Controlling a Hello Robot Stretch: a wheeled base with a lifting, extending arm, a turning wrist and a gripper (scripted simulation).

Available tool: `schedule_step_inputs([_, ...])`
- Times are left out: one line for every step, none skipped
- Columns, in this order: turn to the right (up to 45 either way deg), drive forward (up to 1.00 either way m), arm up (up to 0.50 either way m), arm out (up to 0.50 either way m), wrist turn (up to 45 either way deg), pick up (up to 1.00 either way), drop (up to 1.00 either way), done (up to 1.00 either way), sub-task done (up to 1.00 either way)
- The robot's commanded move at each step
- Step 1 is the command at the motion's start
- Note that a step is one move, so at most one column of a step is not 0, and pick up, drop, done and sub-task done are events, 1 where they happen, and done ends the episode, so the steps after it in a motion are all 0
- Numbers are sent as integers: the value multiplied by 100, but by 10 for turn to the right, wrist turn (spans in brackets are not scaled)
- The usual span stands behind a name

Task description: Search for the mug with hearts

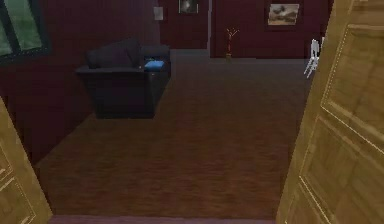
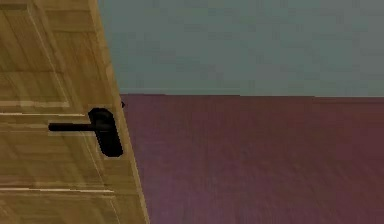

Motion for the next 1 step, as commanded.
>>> schedule_step_inputs([0, 100, 0, 0, 0, 0, 0, 0, 0])
